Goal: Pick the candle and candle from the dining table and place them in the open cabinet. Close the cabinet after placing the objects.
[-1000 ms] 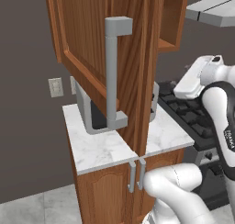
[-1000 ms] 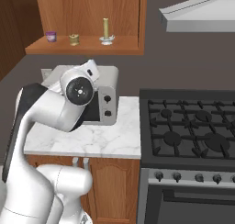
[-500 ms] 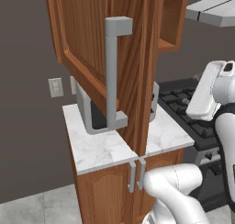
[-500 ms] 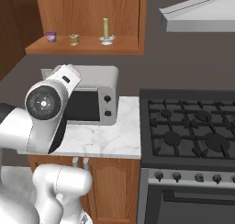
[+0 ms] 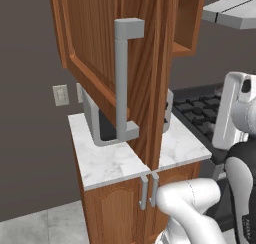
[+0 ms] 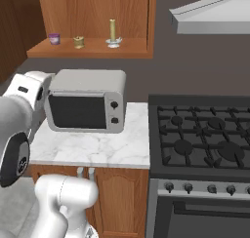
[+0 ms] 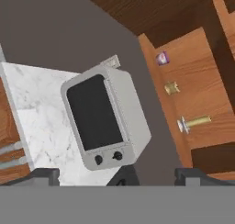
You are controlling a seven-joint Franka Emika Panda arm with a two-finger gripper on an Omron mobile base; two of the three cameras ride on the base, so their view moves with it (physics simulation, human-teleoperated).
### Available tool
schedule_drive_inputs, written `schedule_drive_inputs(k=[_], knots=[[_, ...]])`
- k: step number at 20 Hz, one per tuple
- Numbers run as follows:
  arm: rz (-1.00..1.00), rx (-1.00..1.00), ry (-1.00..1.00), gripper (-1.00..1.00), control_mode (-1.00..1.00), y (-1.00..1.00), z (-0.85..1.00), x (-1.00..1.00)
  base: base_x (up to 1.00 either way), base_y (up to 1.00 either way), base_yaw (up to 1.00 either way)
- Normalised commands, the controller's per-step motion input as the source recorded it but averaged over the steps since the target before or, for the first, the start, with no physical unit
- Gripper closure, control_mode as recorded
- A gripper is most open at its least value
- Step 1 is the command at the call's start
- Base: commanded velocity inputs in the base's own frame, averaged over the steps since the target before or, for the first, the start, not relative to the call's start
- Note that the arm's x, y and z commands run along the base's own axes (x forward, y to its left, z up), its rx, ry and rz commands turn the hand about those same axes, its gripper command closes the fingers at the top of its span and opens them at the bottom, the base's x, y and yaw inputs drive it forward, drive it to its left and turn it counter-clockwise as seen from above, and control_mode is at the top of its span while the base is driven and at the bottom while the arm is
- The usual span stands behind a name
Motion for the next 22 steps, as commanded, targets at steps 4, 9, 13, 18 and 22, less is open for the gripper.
schedule_drive_inputs(k=[4, 9, 13, 18, 22], knots=[[-0.05, -0.37, -0.11, -1.0, -1.0, 0.23, 0.01, -0.48, 0.0, 0.0, 0.0], [-0.01, -0.31, -0.14, -1.0, -1.0, 0.24, 0.01, -0.55, 0.0, 0.0, 0.0], [-0.01, -0.26, -0.14, -1.0, -1.0, 0.2, 0.0, -0.58, 0.0, 0.0, 0.0], [0.0, -0.16, -0.13, -1.0, -1.0, 0.18, 0.02, -0.61, 0.0, 0.0, 0.0], [0.0, -0.1, -0.12, -1.0, -1.0, 0.24, 0.01, -0.5, 0.0, 0.0, 0.0]])
